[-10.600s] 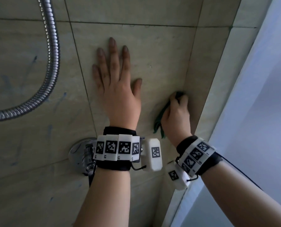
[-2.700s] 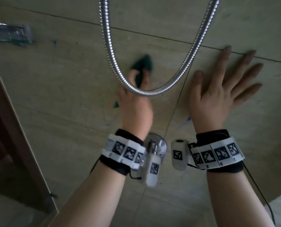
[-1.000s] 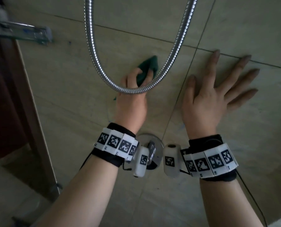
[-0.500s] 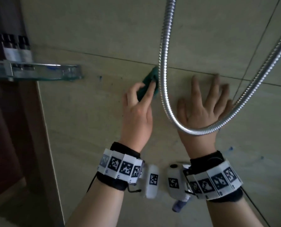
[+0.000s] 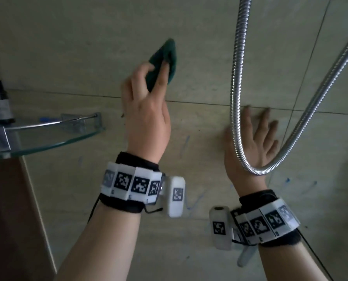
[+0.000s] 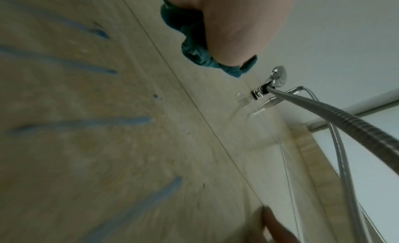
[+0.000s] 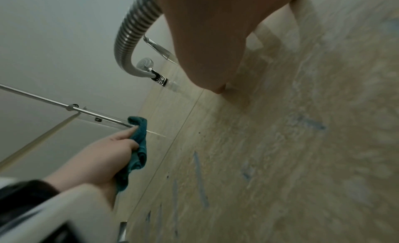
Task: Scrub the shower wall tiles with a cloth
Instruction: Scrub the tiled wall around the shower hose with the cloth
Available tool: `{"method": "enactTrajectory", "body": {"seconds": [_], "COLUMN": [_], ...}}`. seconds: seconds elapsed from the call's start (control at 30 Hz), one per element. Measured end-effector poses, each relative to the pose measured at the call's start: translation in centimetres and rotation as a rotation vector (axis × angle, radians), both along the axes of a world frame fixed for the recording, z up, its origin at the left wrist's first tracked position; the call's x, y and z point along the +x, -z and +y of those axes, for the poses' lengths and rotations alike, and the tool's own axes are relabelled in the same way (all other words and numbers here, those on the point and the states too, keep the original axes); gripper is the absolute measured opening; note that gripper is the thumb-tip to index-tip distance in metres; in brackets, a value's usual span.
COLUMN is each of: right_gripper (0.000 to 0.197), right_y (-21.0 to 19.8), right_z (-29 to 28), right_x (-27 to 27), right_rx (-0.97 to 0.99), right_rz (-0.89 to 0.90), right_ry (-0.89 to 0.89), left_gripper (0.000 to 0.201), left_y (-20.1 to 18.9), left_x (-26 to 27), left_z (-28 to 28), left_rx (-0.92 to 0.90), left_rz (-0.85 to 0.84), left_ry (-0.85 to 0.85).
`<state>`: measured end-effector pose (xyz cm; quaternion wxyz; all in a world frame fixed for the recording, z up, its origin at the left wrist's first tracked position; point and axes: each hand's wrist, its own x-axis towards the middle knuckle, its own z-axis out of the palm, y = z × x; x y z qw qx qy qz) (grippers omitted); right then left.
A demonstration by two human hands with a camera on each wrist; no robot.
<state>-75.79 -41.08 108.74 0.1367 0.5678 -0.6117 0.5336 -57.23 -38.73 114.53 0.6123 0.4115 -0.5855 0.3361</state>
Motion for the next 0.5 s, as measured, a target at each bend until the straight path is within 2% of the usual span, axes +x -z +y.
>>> {"method": "enactTrajectory", "body": {"seconds": [0.13, 0.37, 0.5], "right_gripper": [0.060, 0.060, 0.059], "right_y": [0.0, 0.1, 0.3], "right_z": [0.1, 0.1, -0.2], "right_x": [-0.2, -0.8, -1.0], "right_rx": [0.050, 0.066, 0.045], "right_rz": [0.027, 0.088, 0.094], "right_ry": [0.019, 0.033, 0.030], "left_gripper": [0.052, 0.057, 0.052], "left_y": [-2.3, -1.3, 1.2], "left_x": [0.8, -3.5, -6.1], "left_z": [-1.1, -2.5, -2.4], "left_rx": [0.106, 0.194, 0.191], "left_rz": [0.070, -0.217, -0.344], "left_ry": [-0.046, 0.033, 0.080]}}
